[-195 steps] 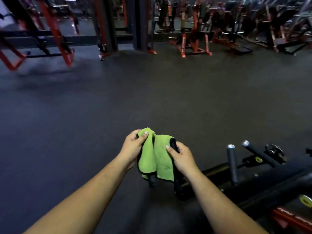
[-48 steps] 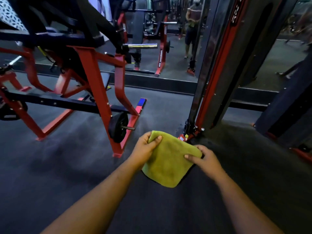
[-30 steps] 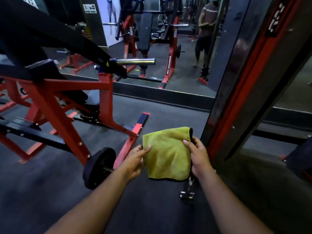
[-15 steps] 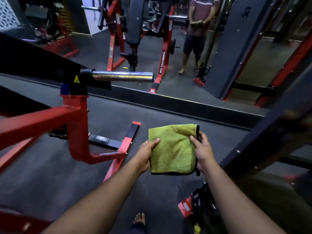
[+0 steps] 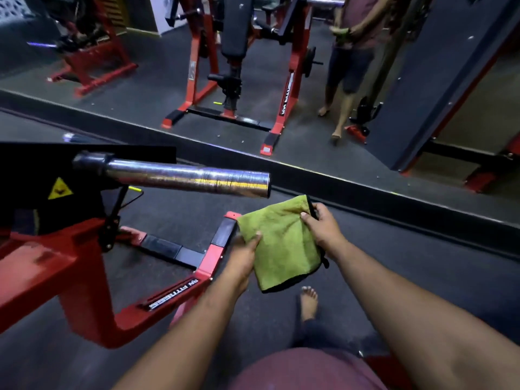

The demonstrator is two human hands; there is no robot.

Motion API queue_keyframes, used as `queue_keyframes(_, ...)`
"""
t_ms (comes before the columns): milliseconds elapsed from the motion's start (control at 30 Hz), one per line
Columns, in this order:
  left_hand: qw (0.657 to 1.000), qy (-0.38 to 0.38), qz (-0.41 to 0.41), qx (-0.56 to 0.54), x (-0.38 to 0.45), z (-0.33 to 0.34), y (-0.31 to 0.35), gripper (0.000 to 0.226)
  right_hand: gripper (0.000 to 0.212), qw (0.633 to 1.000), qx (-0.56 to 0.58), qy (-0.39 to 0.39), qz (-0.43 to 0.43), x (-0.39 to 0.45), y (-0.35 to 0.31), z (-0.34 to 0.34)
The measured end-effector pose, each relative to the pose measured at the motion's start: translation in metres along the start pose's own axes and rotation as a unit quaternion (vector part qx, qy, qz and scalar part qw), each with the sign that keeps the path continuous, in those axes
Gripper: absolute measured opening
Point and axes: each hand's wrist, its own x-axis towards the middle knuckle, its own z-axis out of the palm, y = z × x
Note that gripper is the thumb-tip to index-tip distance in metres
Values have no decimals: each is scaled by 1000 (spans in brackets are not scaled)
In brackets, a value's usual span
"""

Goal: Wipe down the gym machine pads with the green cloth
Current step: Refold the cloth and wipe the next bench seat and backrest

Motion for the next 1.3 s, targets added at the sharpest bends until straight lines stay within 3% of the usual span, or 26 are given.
queue_keyframes(133,997,73,1,-33,75,21,-18,23,15,995,-48,-82,-2,113,13,15)
queue_keyframes(200,987,146,-28,-64,111,42,-22,21,20,985,-82,-150,-9,176,13,19)
queue_keyframes(333,953,274,7,-128,179,94,-4,28,24,955,-124,-265,-51,285,-17,15)
queue_keyframes(600,885,411,45,-215,300,132,72,25,28,916,-85,-381,-94,432,-93,45)
queue_keyframes(800,842,453,64,-287,401,118,124,24,56,880,-72,-457,-110,526,-137,89)
queue_keyframes(933,833,445,73,-321,477,88,164,15,58,877,-85,-450,-146,587,-178,137)
queue_keyframes(1067,827,439,82,-342,541,50,207,8,73,875,-100,-449,-150,640,-218,189)
queue_keyframes(1300,803,474,116,-343,620,-32,273,8,55,850,-123,-483,-172,709,-271,311)
